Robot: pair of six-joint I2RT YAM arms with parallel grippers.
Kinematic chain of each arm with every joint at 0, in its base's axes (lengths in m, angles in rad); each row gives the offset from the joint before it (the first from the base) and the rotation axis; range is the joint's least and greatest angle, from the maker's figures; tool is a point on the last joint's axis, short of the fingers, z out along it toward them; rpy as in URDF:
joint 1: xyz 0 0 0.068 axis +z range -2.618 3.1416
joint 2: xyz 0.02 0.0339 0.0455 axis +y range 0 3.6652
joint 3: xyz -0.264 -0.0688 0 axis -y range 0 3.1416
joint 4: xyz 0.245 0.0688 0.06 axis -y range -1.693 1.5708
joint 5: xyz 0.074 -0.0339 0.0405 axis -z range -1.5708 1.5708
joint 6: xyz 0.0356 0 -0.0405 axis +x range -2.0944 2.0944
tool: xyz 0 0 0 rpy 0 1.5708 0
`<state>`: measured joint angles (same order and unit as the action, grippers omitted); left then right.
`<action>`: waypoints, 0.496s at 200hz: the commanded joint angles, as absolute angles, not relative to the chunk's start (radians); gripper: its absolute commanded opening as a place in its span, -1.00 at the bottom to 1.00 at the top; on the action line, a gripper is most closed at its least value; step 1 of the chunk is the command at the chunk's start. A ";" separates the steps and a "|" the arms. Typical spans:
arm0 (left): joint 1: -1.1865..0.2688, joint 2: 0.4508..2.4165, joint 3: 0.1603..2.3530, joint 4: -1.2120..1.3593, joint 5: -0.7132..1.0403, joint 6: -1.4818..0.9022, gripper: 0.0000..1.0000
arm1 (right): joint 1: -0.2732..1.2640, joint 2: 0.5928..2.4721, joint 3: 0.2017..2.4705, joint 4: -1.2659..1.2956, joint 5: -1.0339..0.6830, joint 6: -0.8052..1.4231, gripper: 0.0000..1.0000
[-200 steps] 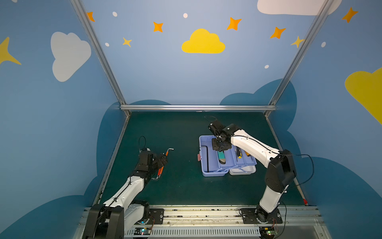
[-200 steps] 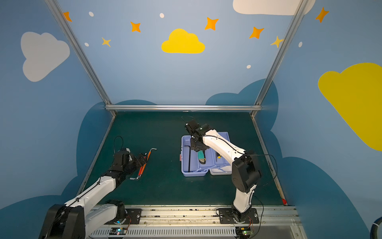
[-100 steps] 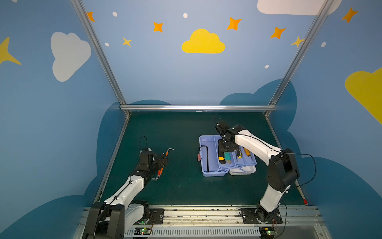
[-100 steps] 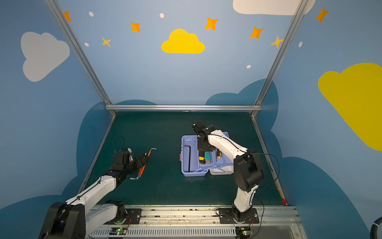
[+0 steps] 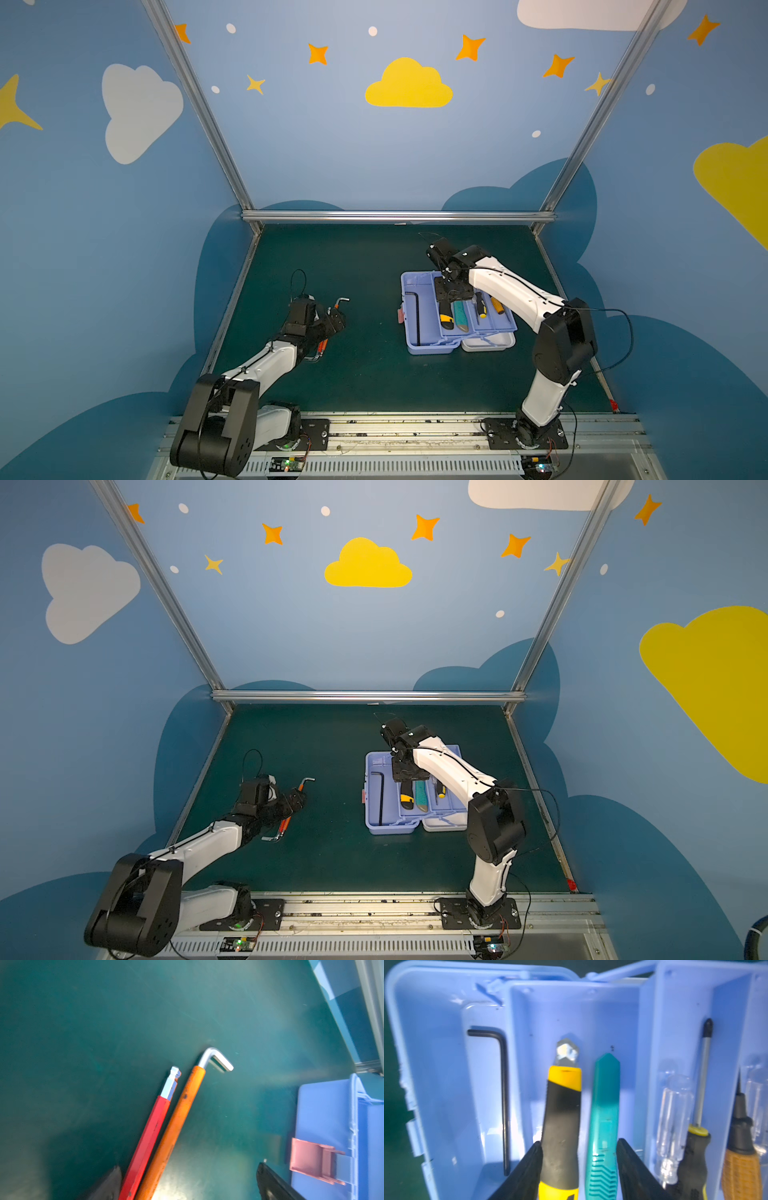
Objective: Pack the tool kit
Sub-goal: 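Carry the teal knife into the tray while the left gripper approaches the hex keys, then move the right gripper back and grasp the orange hex key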
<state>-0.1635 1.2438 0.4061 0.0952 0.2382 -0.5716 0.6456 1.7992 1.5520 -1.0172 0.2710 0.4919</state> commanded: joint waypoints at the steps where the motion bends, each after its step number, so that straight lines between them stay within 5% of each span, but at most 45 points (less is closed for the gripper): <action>1: -0.208 1.270 0.410 0.119 0.267 -0.595 0.99 | 0.679 1.745 1.582 -0.991 0.199 0.456 0.17; 99: -0.410 1.375 0.458 0.329 0.277 -0.733 0.99 | 0.787 1.965 1.779 -0.968 0.031 0.382 0.16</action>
